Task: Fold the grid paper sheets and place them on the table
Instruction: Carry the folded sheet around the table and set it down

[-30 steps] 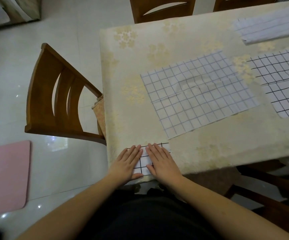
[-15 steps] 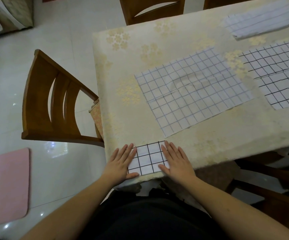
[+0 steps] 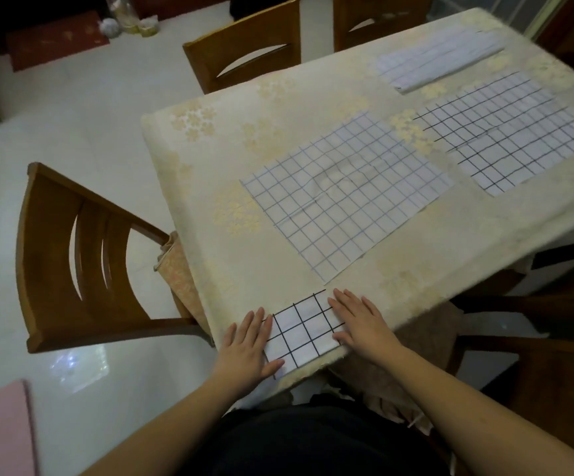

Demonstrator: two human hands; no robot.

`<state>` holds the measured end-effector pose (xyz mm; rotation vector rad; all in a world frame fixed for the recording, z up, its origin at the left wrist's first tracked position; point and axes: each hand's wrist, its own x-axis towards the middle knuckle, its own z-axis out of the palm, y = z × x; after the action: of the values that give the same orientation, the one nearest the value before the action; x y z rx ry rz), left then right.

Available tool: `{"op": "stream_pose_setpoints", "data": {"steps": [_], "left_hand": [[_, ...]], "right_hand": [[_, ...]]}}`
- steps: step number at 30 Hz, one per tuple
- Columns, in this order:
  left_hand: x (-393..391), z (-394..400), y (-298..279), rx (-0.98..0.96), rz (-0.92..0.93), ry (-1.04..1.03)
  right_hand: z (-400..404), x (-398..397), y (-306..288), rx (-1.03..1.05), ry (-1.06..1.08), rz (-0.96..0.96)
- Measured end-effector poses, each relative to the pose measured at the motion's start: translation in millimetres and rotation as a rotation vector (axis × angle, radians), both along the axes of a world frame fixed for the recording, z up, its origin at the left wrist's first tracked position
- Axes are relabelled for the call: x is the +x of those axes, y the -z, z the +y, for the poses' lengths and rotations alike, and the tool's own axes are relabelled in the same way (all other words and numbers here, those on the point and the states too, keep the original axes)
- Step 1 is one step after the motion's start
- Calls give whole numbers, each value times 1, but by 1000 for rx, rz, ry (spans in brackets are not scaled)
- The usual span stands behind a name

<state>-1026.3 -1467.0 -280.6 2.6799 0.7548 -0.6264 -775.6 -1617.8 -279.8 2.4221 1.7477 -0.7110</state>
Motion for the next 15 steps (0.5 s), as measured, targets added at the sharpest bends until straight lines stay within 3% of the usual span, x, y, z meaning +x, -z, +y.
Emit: {"op": "stream_pose_setpoints", "data": {"steps": [7,15], "left_hand": [[-5,56,-22,-84,-205,105],[15,123,-41,1,-211,243]], "right_hand": [[15,-34,-23,48,422,-7],[46,-73,-56,112,549,32]]}}
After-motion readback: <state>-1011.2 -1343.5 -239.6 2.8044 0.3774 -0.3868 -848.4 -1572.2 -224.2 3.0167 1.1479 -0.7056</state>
